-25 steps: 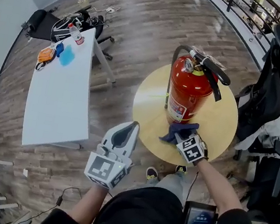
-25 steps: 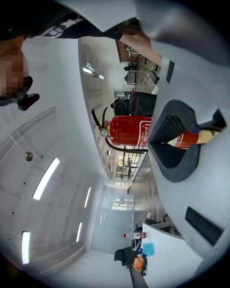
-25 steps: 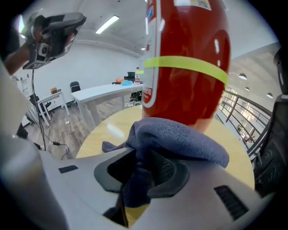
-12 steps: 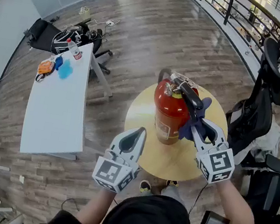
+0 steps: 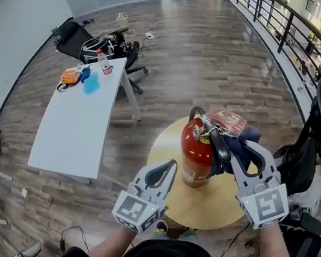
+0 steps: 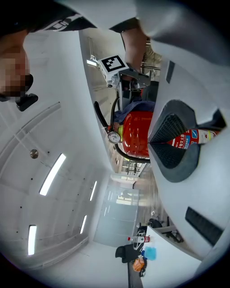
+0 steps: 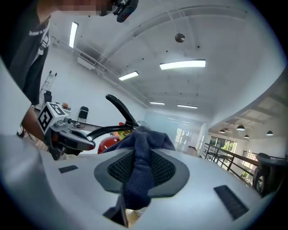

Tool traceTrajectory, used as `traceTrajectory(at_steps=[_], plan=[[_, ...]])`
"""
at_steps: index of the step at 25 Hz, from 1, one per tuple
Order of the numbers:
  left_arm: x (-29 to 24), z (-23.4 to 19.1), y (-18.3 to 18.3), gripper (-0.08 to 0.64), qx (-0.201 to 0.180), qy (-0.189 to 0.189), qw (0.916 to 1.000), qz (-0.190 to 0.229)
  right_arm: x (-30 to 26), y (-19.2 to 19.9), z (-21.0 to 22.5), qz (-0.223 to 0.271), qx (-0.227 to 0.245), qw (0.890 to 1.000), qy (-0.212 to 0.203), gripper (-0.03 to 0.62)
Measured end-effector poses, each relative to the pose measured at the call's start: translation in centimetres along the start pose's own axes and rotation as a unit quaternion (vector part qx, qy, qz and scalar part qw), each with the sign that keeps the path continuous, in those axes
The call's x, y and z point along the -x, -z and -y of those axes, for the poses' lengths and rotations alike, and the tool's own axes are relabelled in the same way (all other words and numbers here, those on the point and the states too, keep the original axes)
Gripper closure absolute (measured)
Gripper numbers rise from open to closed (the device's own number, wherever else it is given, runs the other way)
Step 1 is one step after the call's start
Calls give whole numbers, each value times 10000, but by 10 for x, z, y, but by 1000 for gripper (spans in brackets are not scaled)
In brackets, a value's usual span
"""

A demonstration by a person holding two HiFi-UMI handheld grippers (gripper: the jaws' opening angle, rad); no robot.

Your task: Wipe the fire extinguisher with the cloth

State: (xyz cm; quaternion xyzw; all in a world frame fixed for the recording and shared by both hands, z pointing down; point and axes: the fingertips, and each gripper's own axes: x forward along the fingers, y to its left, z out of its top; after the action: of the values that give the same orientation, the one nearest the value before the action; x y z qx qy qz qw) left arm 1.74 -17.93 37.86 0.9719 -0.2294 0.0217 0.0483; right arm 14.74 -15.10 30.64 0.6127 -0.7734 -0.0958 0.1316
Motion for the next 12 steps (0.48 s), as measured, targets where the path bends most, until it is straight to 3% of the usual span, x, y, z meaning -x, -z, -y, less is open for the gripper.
traceTrajectory(at_steps=[4, 7, 10, 12], plan=[[-9, 4, 0, 535, -16, -86, 10000, -19, 1, 20, 20, 4, -391, 9992, -61, 491], [-12, 6, -1, 535, -63, -132, 9999, 4, 13, -7, -18, 572, -23, 9974, -442, 491], [-14, 8, -1, 535, -85, -194, 9998, 32, 20, -12, -61, 517, 406, 9927, -1007, 491], [-16, 12, 0, 535, -73, -249, 9997, 39, 22, -1, -50, 461, 259, 9939, -972, 491]])
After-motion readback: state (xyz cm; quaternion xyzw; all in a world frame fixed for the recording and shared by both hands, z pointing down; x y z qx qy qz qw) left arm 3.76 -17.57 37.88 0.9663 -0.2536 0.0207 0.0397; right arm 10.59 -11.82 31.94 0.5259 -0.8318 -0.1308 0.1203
